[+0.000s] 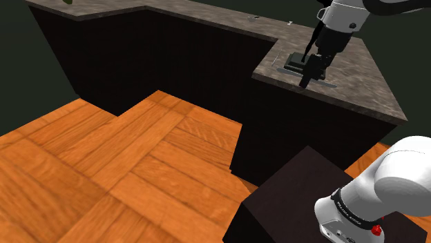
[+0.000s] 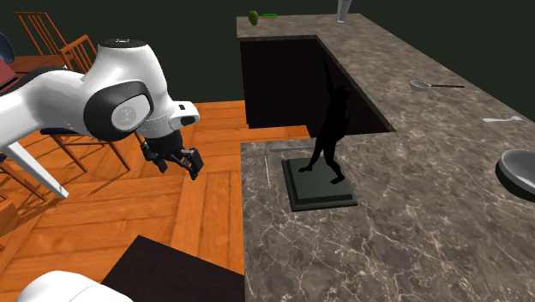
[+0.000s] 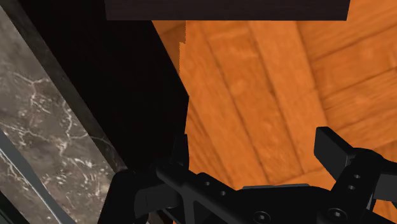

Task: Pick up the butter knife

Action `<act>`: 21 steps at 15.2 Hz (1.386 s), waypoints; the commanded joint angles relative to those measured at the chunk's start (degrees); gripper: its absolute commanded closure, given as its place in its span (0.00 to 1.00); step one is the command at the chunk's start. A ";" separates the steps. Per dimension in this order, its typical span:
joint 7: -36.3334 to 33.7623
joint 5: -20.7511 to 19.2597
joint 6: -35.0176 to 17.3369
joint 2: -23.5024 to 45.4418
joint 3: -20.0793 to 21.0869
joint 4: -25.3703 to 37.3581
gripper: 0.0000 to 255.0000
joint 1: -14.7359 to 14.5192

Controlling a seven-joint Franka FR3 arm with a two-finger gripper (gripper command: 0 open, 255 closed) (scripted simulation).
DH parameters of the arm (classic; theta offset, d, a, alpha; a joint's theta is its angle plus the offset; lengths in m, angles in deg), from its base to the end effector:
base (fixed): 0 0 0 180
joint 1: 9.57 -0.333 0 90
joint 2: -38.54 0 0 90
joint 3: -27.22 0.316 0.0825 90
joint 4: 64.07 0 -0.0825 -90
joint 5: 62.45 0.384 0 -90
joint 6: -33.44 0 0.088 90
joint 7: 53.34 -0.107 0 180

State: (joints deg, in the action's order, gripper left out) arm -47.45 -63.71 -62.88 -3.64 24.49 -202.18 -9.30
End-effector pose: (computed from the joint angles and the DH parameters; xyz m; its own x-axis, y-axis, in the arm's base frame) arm 0.3276 -0.0225 0.5582 0.9979 0.0649 0.0073 0.0650 -0.9978 -0.0094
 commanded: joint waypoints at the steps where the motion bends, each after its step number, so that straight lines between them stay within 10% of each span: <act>1: 0.00 0.00 0.00 0.00 0.00 0.00 0.00 0.00; 11: 22.56 -5.92 -7.15 11.98 -13.59 6.77 0.00 0.46; 21: 44.00 -2.51 -12.48 29.51 -24.59 19.98 0.00 -1.24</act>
State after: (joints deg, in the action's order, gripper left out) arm -4.68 -66.52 -74.68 25.05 0.33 -182.36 -10.46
